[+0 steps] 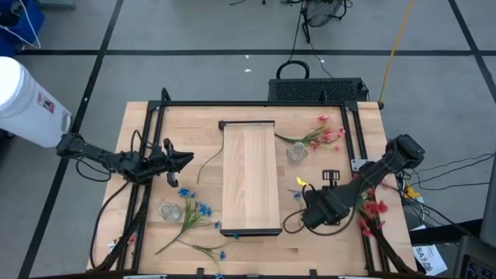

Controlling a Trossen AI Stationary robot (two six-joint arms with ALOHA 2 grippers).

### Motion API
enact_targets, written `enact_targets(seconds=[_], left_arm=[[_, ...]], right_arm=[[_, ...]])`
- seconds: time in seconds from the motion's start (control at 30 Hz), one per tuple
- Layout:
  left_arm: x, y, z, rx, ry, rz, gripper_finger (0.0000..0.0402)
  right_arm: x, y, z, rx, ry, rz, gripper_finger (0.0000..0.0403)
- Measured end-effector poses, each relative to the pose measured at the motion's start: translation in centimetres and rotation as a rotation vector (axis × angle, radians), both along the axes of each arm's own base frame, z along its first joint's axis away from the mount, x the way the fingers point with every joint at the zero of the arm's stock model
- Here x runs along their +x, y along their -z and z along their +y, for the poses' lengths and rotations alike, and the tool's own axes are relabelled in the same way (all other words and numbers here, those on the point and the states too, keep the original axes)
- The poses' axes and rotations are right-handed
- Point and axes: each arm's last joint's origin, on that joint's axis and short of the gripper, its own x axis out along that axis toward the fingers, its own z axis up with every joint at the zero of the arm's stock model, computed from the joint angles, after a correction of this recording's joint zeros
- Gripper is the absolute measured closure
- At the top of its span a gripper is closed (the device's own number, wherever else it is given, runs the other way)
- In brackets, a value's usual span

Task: Pick and place flowers into a vace then onto a shelf
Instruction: Put the red flowers into the right transparent vase

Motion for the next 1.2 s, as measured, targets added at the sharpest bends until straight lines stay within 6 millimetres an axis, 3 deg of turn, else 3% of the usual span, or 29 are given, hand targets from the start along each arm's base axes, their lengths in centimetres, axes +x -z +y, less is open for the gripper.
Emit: enact_targets(seconds=[0.5,1.2], left_arm=[[0.0,0.0,0.0,0.022,-0.003,0.006,0.0350],[0.0,0.0,0.0,0.042,-0.005,0.012,0.0350]], right_arm=[[2.0,-0.2,-3.7,-0.110,-0.142,0.009,0.0403],[3.5,-0.7,-7.5,-0.392,-0.521,0.143,0.0402]])
